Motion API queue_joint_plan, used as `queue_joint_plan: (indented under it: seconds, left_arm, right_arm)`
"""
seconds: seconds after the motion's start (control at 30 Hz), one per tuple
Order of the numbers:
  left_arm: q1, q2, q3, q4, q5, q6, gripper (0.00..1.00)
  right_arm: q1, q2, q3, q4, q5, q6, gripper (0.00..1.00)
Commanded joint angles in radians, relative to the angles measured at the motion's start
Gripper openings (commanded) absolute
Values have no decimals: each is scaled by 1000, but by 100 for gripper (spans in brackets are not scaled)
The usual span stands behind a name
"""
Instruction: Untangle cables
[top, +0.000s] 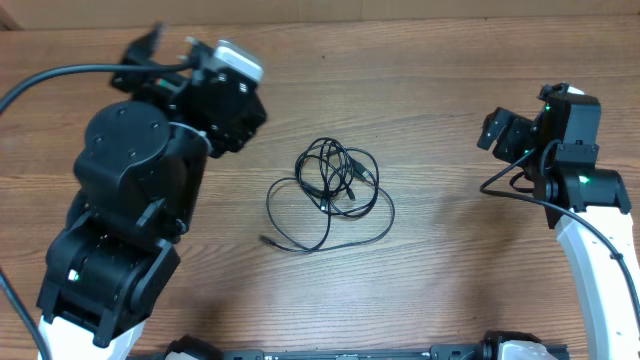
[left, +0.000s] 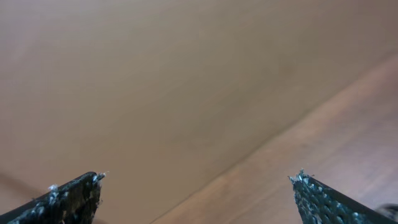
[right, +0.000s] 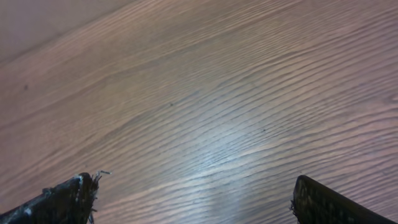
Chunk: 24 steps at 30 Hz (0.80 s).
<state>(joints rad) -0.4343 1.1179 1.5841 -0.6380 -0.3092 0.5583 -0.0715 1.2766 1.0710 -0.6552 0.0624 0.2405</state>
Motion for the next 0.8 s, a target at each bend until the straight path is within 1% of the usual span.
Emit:
queue_joint_plan:
  seconds: [0.0,0.03,0.07,0.17,0.27,0.33,0.4,0.53,0.6,0.63,0.67,0.77]
  left_arm:
    - [42,-17,-13,-16,257,-38,100]
    - [57,-19,-16,-16,280,-44,100]
    - [116,-21,-29,-11,338,-66,100]
    - [254,-21,-54,5,455,-79,100]
    - [388,-35,-115,53,583,-110,100]
    - [446,-51,-177,99,616,-108,100]
    - [485,-63,-248,154,618,-105,100]
    - [513,-58,-351,271,617,-102,100]
    - [514,-35,-366,323,616,-104,100]
    - [514,-21,-365,341,616,-127,100]
    - [514,-10,-365,358,616,-176,100]
    - [514,11,-365,378,618,-411,100]
  right_arm:
    - [-2,-10,23,-5,-32,-40,100]
    - [-2,-10,23,-5,-32,-40,100]
    - [-2,-10,23,-6,-32,-40,100]
    - [-2,-10,23,-11,-34,-41,100]
    - [-2,-10,23,-39,-97,-105,100]
    - [-2,-10,23,-63,-116,-116,100]
    - [-2,-10,23,-91,-129,-116,100]
    - [-2,-10,23,-149,-190,-116,100]
    - [-2,-10,23,-161,-236,-115,100]
    - [-2,-10,23,-161,-251,-115,100]
    - [-2,-10,23,-160,-270,-114,100]
    - [-2,-10,23,-159,-329,-107,100]
